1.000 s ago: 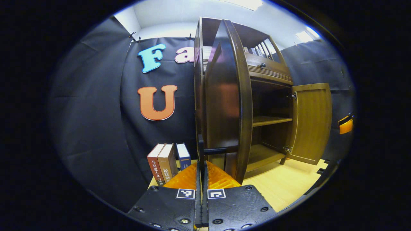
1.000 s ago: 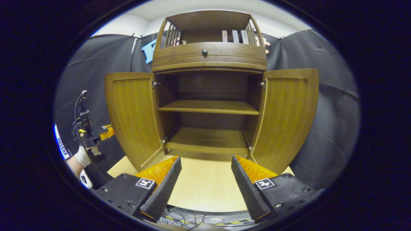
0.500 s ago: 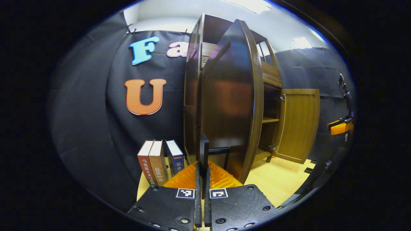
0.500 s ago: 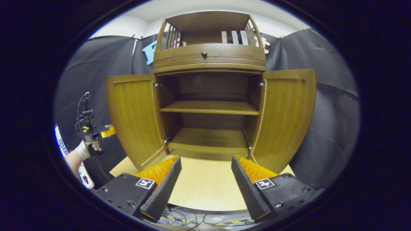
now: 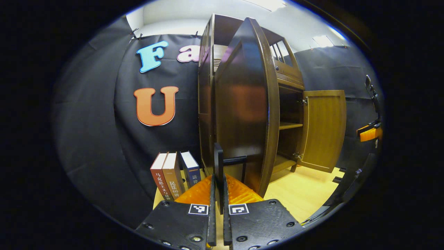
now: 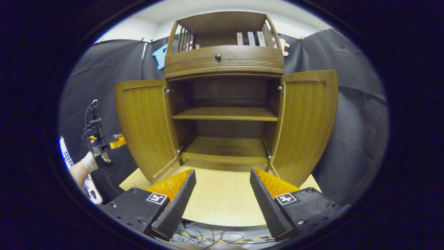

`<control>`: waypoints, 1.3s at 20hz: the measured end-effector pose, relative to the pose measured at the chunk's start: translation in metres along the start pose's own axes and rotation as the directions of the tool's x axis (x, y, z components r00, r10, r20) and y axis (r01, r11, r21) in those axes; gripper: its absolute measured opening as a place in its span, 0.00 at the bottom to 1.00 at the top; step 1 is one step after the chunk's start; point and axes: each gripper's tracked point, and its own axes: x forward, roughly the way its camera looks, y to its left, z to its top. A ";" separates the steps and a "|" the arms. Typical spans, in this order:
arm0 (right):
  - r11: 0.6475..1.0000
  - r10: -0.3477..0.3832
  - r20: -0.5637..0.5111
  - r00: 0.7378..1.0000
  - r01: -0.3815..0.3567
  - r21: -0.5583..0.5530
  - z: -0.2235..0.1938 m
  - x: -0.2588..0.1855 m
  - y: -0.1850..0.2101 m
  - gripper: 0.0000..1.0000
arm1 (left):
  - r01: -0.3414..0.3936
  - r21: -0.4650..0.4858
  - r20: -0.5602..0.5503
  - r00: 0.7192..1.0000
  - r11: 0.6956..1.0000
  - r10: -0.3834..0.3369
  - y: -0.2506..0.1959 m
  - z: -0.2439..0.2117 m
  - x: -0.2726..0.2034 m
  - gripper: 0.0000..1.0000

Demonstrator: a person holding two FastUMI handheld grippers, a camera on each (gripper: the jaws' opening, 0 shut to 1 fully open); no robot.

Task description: Open the right door of the double-door shoe cabinet with the right hand, and open the left door with the left hand.

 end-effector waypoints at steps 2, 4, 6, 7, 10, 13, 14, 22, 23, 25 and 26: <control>1.000 0.003 -0.004 1.000 -0.003 0.001 0.000 0.000 -0.004 0.99 | -0.026 0.017 -0.014 1.000 1.000 0.026 0.007 -0.005 -0.003 0.14; 1.000 0.010 -0.006 1.000 -0.010 -0.001 0.000 0.001 -0.009 1.00 | -0.064 0.016 -0.013 0.998 0.998 0.064 0.015 -0.008 -0.015 0.44; 1.000 0.023 -0.004 1.000 -0.023 -0.007 -0.001 0.002 -0.015 0.98 | -0.105 0.003 -0.013 0.994 0.994 0.105 0.019 -0.011 -0.026 0.74; 0.999 0.030 -0.005 1.000 -0.031 -0.010 -0.003 0.004 -0.019 0.98 | -0.125 0.001 -0.015 0.992 0.992 0.125 0.019 -0.011 -0.033 0.88; 0.997 0.076 -0.003 0.997 -0.076 -0.013 -0.002 0.009 -0.032 1.00 | -0.220 0.027 -0.048 0.974 0.975 0.221 0.012 -0.010 -0.059 0.96; 0.992 0.123 0.005 0.992 -0.123 -0.016 0.006 0.014 -0.052 0.99 | -0.304 0.031 -0.050 0.951 0.952 0.305 -0.020 0.002 -0.080 0.94; 0.991 0.134 0.015 0.991 -0.134 -0.019 0.012 0.016 -0.060 0.99 | -0.321 0.028 -0.044 0.946 0.947 0.322 -0.037 0.009 -0.085 0.95; 0.984 0.178 0.089 0.980 -0.177 -0.022 0.044 0.024 -0.114 0.98 | -0.375 0.058 0.021 0.927 0.925 0.374 -0.204 0.069 -0.069 0.96; 0.985 0.174 0.103 0.979 -0.173 -0.021 0.048 0.023 -0.120 0.98 | -0.374 0.044 0.019 0.927 0.926 0.374 -0.222 0.073 -0.063 0.96; 0.988 0.156 0.130 0.979 -0.154 -0.027 0.056 0.021 -0.130 0.98 | -0.383 0.013 0.030 0.923 0.924 0.383 -0.248 0.085 -0.051 1.00; 0.990 0.140 0.146 0.979 -0.137 -0.027 0.061 0.020 -0.135 0.98 | -0.394 -0.001 0.026 0.919 0.919 0.394 -0.255 0.085 -0.048 0.96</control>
